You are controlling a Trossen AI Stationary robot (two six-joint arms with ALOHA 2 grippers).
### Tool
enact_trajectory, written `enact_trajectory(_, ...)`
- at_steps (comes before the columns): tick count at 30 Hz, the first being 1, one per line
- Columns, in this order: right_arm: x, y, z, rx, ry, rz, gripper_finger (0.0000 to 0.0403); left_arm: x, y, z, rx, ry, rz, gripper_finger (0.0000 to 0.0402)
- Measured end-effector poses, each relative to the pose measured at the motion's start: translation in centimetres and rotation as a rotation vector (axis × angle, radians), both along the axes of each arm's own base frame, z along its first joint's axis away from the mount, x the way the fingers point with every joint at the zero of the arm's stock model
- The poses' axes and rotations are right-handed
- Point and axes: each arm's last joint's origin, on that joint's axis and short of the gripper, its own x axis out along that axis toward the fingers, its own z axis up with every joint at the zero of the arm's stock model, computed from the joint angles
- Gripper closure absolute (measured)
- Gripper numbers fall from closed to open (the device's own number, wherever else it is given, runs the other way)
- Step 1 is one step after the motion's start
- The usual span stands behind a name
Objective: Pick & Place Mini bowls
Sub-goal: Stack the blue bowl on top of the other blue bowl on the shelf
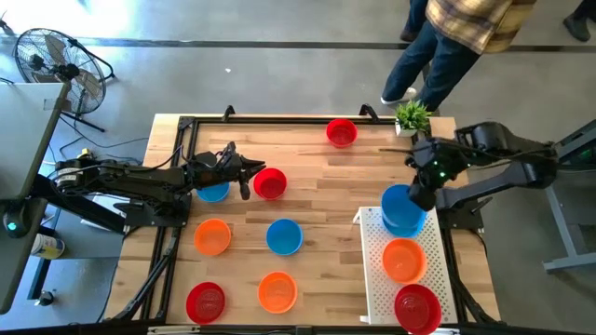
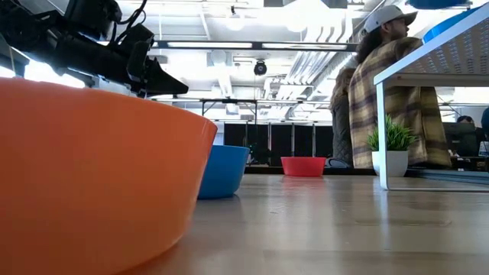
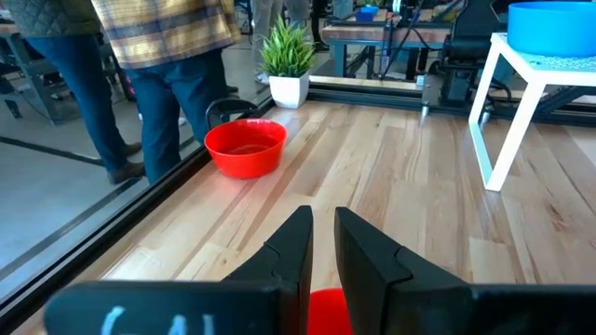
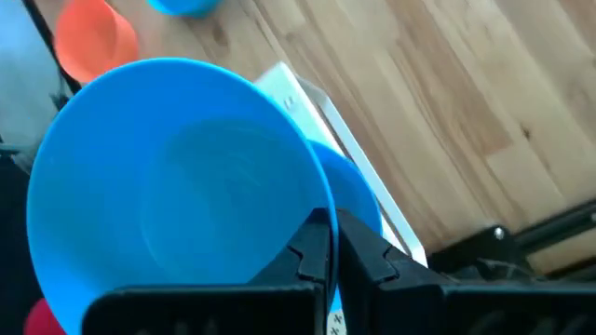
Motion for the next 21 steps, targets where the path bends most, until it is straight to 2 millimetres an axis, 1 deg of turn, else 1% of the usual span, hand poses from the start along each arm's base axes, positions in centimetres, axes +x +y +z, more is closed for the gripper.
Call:
enact_trajectory(4,-0.4,0.3,-1.6,-0.014,0.05,0.018,0.0402,0.0,0.0,0.0,0.0,0.0,0.0,0.0356)
enact_trajectory(8,-0.5,0.4,-2.7,-0.046,0.086,0.027,0.0402,0.0,0.0,0.0,0.0,0.0,0.0,0.0356)
enact_trajectory(21,-0.3,0.3,-3.0,-0.115,0.094,0.043,0.0402,0.0,0.0,0.0,0.0,0.0,0.0,0.0356)
